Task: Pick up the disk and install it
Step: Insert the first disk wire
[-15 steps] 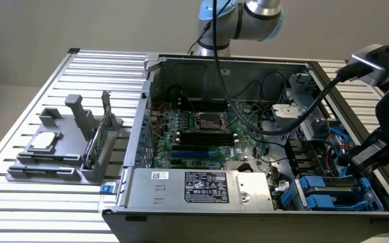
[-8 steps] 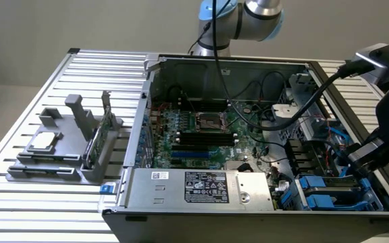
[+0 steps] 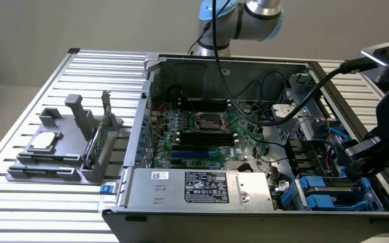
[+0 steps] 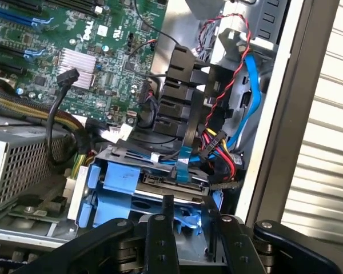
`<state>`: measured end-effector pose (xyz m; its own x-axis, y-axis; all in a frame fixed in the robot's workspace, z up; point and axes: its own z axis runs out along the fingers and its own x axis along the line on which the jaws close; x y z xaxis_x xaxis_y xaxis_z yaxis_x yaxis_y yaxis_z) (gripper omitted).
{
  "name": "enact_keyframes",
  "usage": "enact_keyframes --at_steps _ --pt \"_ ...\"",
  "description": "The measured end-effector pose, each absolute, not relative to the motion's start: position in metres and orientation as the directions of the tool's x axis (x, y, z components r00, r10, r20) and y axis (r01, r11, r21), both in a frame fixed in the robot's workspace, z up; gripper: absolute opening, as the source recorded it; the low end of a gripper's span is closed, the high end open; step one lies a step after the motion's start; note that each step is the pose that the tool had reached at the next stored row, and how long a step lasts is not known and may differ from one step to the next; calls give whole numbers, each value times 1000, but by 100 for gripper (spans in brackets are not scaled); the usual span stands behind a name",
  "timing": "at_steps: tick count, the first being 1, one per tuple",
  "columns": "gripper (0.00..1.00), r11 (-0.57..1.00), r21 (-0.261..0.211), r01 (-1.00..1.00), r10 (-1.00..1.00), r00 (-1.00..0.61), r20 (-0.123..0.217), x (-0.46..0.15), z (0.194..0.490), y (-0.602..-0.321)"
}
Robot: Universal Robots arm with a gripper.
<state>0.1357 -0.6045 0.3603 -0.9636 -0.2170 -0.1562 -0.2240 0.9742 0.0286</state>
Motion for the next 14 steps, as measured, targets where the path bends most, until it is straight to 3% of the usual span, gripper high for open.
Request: enact_keyframes --at_steps 14 --pt "34 998 44 -41 -33 -987 -157 135 360 -604"
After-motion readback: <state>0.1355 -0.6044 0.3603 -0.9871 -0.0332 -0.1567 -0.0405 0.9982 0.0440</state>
